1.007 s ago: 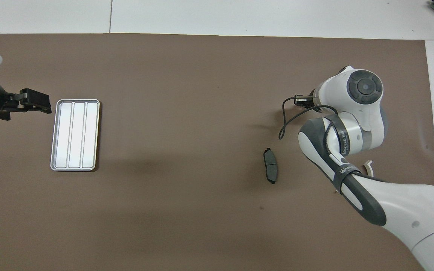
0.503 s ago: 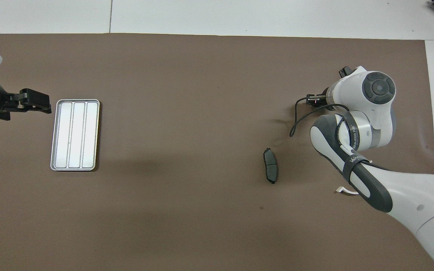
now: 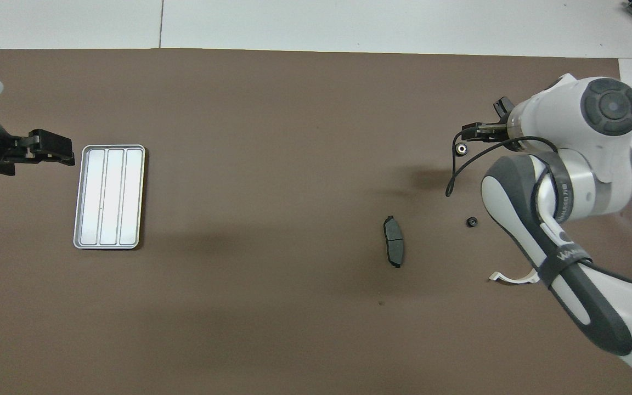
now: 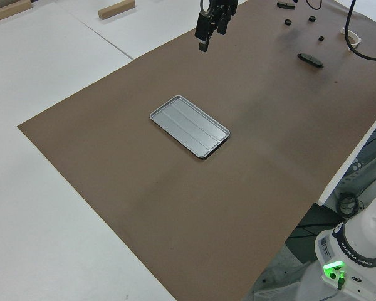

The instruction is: Place bearing gear from tray to pile

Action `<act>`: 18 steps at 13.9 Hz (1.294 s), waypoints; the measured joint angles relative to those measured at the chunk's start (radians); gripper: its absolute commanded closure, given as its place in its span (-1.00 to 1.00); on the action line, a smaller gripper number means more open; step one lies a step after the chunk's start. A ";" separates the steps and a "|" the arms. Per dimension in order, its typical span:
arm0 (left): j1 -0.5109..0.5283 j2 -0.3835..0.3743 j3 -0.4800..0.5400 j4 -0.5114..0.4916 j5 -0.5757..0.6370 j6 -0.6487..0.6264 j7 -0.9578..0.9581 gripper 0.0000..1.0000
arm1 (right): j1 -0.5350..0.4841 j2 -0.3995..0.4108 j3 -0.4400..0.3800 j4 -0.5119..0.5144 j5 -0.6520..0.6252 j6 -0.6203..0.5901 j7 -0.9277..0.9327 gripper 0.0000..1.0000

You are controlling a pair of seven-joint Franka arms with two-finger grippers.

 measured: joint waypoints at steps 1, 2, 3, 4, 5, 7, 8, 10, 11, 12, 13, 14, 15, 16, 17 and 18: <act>0.000 0.000 0.000 0.000 0.000 0.000 0.000 -1.00 | -0.004 -0.047 0.000 0.001 0.023 -0.048 0.000 -1.00; 0.000 0.000 0.000 0.000 0.000 0.000 0.000 -1.00 | -0.008 -0.095 0.000 0.002 0.041 -0.100 0.000 -1.00; 0.000 0.000 0.000 0.000 0.000 0.000 0.000 -1.00 | -0.009 -0.133 -0.002 0.007 0.051 -0.149 0.000 -1.00; 0.000 0.000 0.000 0.000 0.000 0.000 0.000 -1.00 | -0.012 -0.163 -0.003 0.022 0.054 -0.209 0.000 -1.00; 0.000 0.000 0.000 0.000 0.000 0.000 0.000 -1.00 | -0.017 -0.185 -0.003 0.048 0.054 -0.275 0.000 -1.00; 0.000 0.000 0.000 0.000 0.000 0.000 0.000 -1.00 | -0.029 -0.205 -0.003 0.124 0.054 -0.396 -0.005 -1.00; 0.000 0.000 0.000 0.000 0.000 0.000 0.000 -1.00 | -0.035 -0.206 -0.003 0.166 0.055 -0.445 -0.020 -1.00; 0.000 0.000 0.000 0.000 0.000 0.000 0.000 -1.00 | -0.051 -0.203 -0.004 0.235 0.055 -0.522 -0.057 -1.00; 0.000 0.000 0.000 0.000 0.000 0.000 0.000 -1.00 | -0.058 -0.202 -0.004 0.262 0.057 -0.557 -0.068 -1.00; 0.000 0.000 0.000 0.000 0.000 0.000 0.000 -1.00 | -0.060 -0.202 -0.004 0.277 0.065 -0.590 -0.073 -1.00; 0.000 0.000 0.000 0.000 0.000 0.000 0.000 -1.00 | -0.059 -0.202 -0.002 0.282 0.080 -0.618 -0.075 -1.00; 0.000 0.000 0.000 0.000 0.000 0.000 0.000 -1.00 | -0.058 -0.202 0.000 0.282 0.092 -0.644 -0.075 -1.00; 0.000 0.000 0.000 0.000 0.000 0.000 0.000 -1.00 | -0.056 -0.202 0.003 0.282 0.095 -0.665 -0.075 -1.00; 0.000 0.000 0.000 0.000 0.000 0.000 0.000 -1.00 | -0.054 -0.202 0.006 0.278 0.096 -0.677 -0.075 -1.00; 0.000 0.000 0.000 0.000 0.000 0.000 0.000 -1.00 | -0.053 -0.201 0.009 0.274 0.096 -0.678 -0.075 -1.00; 0.000 0.000 0.000 0.000 0.000 0.000 0.000 -1.00 | -0.052 -0.201 0.009 0.273 0.096 -0.678 -0.075 -1.00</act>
